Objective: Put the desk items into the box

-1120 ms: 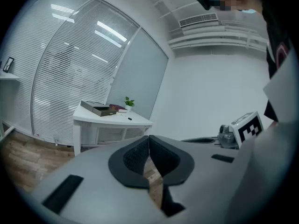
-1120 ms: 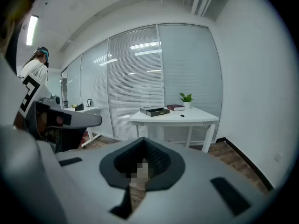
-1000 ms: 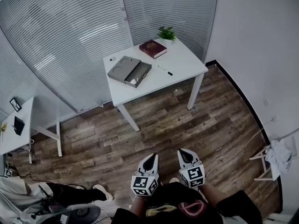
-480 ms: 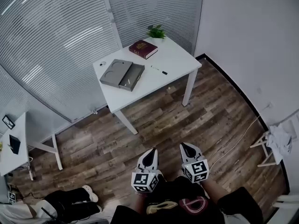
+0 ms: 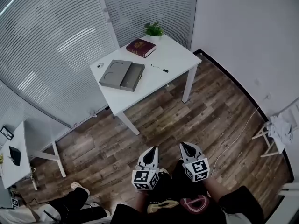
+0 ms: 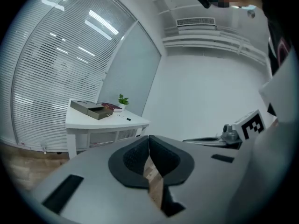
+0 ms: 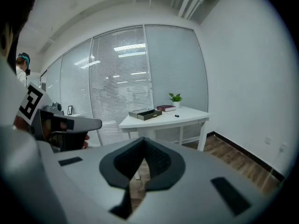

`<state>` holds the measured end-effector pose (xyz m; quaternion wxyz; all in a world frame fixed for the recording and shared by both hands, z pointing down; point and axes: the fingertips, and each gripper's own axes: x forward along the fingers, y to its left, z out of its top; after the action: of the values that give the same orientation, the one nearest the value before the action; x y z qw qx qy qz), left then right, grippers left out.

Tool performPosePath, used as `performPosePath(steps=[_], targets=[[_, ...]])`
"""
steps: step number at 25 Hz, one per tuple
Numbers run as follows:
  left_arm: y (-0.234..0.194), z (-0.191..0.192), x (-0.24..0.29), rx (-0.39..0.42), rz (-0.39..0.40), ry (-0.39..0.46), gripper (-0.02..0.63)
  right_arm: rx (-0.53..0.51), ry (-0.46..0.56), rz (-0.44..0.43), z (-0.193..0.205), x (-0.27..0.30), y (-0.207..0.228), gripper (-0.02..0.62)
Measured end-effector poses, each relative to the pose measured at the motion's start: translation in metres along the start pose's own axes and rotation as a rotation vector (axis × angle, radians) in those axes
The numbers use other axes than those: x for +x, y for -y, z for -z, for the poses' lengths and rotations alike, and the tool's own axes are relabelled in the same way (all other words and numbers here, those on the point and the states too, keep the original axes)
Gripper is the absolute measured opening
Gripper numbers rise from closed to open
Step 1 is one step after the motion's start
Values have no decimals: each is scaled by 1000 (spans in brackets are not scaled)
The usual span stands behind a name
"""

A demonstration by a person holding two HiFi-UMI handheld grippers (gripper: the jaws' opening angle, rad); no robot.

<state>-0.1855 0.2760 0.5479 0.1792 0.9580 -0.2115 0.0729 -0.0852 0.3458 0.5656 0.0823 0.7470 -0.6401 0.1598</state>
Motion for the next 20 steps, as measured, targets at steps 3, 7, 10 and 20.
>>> performPosePath(steps=[3,7,10,20], targets=[[-4,-1,2,-10,-2,12,18,4,-4,21,0,1,7,11],[-8,1,6,4,-30,10,18,10,0,40,-3,8,20,11],[-21,-1,15,-6,-64,12,18,8,-3,27,-8,26,27,11],[-66,-24,64,-44,-162,26,18,-45,-25,-104,-41,114,43,11]])
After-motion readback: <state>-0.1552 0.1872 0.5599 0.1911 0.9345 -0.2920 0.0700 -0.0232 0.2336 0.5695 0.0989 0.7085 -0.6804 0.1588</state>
